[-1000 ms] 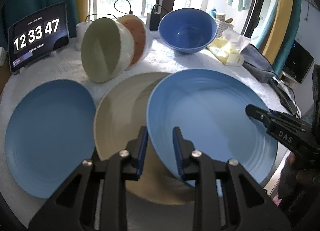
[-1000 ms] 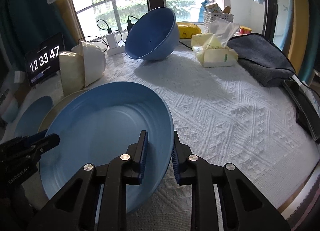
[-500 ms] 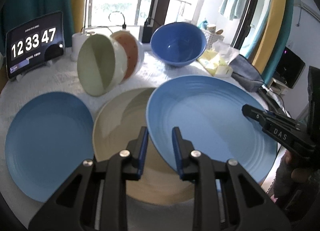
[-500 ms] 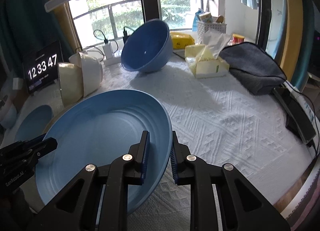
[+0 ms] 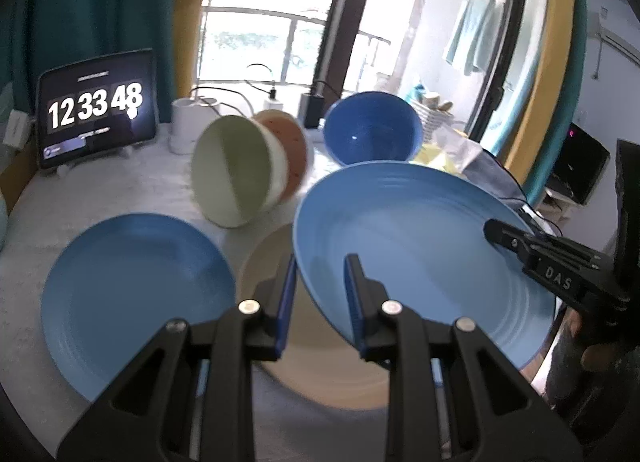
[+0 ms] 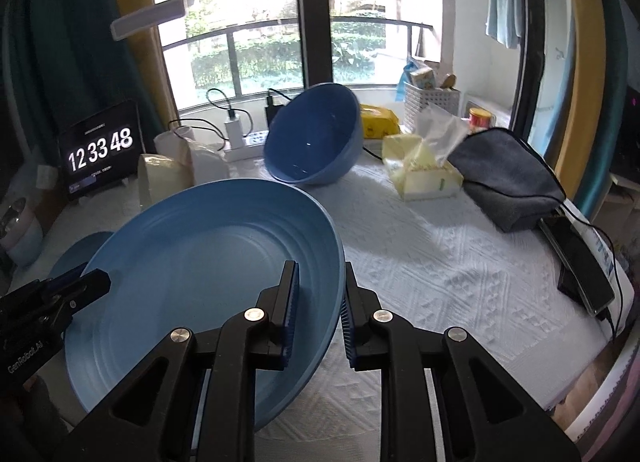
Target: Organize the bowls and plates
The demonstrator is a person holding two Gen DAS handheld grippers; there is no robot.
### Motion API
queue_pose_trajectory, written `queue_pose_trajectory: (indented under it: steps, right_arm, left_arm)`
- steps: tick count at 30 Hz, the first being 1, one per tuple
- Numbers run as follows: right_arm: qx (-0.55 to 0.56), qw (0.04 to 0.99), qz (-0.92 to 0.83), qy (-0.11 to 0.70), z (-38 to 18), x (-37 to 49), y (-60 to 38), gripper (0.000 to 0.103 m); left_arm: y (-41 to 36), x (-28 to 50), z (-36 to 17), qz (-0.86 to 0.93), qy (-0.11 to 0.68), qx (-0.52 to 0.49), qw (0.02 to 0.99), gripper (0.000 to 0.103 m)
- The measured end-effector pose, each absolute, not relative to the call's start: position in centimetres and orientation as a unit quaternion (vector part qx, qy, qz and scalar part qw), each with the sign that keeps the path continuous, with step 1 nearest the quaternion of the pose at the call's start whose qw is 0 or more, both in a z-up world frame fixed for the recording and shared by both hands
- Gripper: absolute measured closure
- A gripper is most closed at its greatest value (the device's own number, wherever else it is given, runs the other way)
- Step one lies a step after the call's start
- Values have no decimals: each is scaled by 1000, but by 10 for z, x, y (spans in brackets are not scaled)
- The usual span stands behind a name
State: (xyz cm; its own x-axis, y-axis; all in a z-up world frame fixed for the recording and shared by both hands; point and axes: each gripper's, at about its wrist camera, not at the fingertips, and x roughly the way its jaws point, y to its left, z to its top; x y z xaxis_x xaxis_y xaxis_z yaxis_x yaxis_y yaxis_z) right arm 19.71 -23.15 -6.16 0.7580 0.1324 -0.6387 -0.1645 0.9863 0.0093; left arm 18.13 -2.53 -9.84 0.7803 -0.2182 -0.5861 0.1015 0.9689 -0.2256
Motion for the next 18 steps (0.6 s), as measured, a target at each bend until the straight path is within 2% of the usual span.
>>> queue_pose_trajectory:
  steps: [18]
  right_arm:
    - [-47,922,112,369,-82,206,-178,82]
  left_arm:
    - [10,175,-121,-35,347,-88,933,78]
